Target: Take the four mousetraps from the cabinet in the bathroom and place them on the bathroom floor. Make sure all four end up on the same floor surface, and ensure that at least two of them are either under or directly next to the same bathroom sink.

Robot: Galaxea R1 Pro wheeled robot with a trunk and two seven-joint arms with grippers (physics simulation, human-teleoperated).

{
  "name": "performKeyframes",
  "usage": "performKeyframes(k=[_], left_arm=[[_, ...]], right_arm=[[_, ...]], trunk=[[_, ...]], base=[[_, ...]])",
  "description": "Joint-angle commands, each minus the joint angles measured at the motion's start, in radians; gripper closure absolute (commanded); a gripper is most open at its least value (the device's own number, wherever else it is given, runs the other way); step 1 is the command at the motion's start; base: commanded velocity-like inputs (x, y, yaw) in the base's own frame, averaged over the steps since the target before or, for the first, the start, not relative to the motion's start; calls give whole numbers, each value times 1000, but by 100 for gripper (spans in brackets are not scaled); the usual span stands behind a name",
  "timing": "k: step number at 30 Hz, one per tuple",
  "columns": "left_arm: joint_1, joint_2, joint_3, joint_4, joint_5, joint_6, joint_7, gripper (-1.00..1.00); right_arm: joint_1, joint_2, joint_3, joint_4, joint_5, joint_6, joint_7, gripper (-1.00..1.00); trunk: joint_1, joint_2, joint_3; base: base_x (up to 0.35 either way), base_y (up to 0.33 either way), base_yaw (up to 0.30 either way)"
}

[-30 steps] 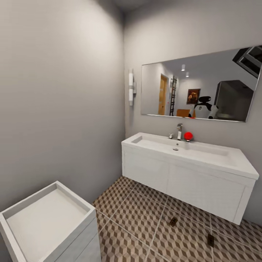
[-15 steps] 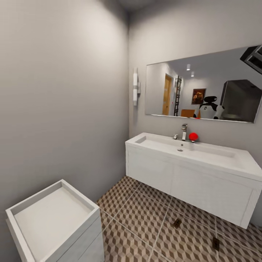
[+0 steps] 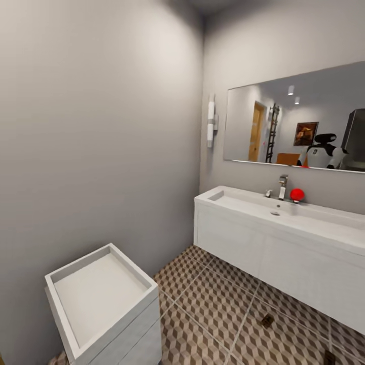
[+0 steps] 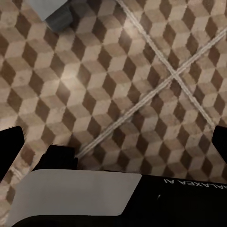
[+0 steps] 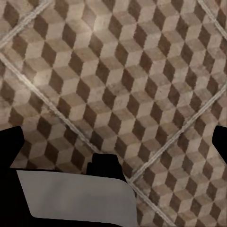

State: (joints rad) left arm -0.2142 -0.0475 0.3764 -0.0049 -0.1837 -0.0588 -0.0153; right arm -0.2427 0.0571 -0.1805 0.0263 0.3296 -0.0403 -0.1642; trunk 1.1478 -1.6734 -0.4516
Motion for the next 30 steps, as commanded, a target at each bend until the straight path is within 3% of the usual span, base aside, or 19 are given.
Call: performKeyframes(k=[1,30], left_arm=[[-1,0,9,0,-10,-3,-2,-100],[-1,0,9,0,-10,-3,-2,-100]], right_arm=[[-1,0,-8,3,9,-4,-5,-100],[-1,-3,-8,3,9,-9,-6,-100]], trunk=[[0,-1,-1],[0,-1,-1]], base=[[0,0,288],[0,0,292]])
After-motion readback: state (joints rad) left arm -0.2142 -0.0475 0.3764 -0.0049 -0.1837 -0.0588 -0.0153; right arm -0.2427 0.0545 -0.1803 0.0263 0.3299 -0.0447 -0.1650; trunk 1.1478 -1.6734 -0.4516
